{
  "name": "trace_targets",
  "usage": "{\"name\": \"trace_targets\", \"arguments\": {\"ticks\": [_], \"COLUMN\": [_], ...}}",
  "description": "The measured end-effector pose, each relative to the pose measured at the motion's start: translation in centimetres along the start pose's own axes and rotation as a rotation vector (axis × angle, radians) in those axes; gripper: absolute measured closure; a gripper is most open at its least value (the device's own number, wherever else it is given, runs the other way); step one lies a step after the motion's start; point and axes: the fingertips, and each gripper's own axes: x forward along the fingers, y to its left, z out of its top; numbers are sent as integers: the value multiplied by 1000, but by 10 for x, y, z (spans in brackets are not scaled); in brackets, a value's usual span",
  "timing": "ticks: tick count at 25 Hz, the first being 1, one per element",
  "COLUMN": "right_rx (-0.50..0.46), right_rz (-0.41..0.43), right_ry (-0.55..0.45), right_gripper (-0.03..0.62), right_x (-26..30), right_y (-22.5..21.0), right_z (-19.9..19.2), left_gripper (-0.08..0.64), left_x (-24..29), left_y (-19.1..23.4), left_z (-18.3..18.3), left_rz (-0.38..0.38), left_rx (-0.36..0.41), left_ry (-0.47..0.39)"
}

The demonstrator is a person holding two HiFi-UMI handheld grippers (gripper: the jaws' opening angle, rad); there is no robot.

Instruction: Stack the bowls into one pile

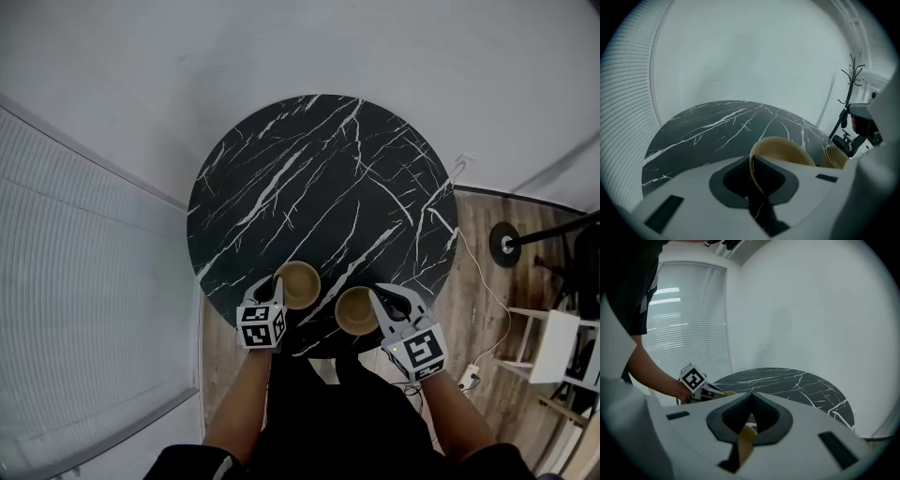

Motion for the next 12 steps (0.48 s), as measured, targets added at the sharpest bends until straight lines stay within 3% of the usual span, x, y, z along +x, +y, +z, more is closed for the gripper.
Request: {"name": "trace_targets", "arguments": {"ticks": [4,12], "right_rx": [27,-41], "right_rz": [-15,-2], "right_ry": [-2,2], "right_gripper": [581,581], "right_x": [-3,-6], "right_y": [-4,5], "right_z": [-5,-6], "left_gripper": [522,529], "left_x": [-4,-12], "left_y": [1,-3], "left_z": [3,13], "left_rz": [7,-11], "left_rx": [-13,-38], "left_ry": [-9,-25]}}
